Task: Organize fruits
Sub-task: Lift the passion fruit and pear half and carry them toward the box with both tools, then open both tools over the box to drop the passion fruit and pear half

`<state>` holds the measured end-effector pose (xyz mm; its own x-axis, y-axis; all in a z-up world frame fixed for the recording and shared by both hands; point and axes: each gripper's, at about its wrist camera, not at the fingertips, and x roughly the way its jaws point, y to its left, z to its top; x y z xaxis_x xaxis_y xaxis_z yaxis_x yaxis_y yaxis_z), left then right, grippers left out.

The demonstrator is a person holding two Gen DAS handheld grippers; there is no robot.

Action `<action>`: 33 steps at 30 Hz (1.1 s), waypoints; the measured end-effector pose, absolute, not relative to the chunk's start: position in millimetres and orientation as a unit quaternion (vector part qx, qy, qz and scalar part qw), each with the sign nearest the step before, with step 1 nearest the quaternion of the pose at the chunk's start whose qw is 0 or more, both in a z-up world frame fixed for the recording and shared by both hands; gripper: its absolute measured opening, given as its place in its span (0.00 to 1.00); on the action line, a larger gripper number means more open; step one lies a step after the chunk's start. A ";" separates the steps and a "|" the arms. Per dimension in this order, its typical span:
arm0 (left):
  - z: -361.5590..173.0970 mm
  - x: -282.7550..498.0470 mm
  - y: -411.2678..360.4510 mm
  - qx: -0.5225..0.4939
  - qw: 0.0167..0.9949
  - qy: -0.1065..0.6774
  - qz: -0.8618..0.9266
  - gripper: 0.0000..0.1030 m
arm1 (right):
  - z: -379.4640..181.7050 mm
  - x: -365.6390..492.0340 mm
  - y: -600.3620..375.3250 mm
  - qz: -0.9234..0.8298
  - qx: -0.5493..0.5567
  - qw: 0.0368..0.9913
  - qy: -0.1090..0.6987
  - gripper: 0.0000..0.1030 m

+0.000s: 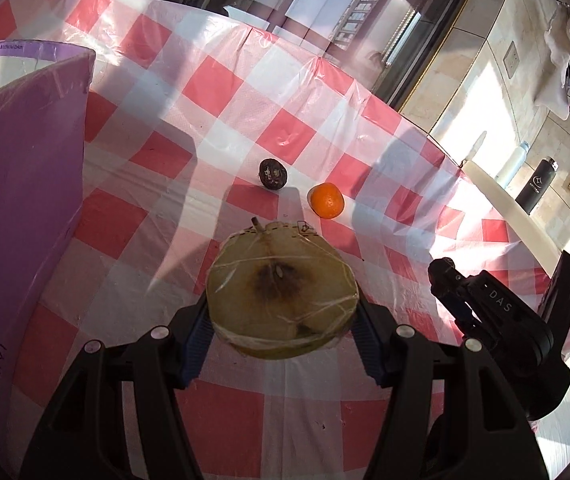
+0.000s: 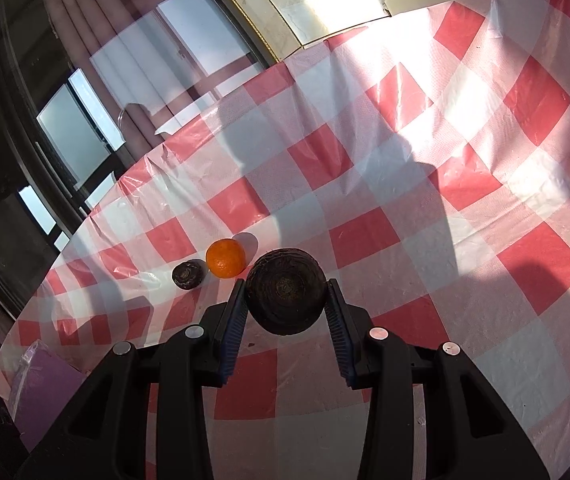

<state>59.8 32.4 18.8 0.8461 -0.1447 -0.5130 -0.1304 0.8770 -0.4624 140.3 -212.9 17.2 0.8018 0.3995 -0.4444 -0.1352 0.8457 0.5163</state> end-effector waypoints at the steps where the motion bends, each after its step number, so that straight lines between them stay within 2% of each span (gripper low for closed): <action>1: 19.0 60.2 32.9 -0.249 0.928 0.278 -0.004 0.60 | 17.5 139.7 -213.9 0.143 0.239 0.920 0.277 0.38; 9: 24.8 40.6 34.6 -0.258 0.930 0.260 -0.012 0.60 | 16.1 125.8 -215.5 0.122 0.248 0.912 0.302 0.38; 18: 39.9 -67.6 11.0 -0.191 0.947 0.252 -0.059 0.60 | 11.9 2.5 -214.2 0.134 0.288 0.897 0.309 0.38; 21: 48.1 -90.5 6.0 -0.183 0.948 0.246 -0.079 0.60 | 13.8 -25.2 -205.5 0.139 0.264 0.902 0.311 0.38; 27: 89.2 -136.5 4.5 -0.154 0.966 0.182 -0.096 0.60 | 34.9 -54.8 -187.3 0.165 0.239 0.909 0.300 0.38; 33: 133.9 -166.4 46.0 -0.163 0.976 0.131 -0.065 0.60 | 81.0 -82.4 -130.5 0.245 0.180 0.916 0.261 0.38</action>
<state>-166.4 46.0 133.9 0.9571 -0.1695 -0.2348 0.0841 0.9385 -0.3348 -82.4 -130.5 81.0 0.7434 0.5427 -0.3908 -0.3545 0.8153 0.4579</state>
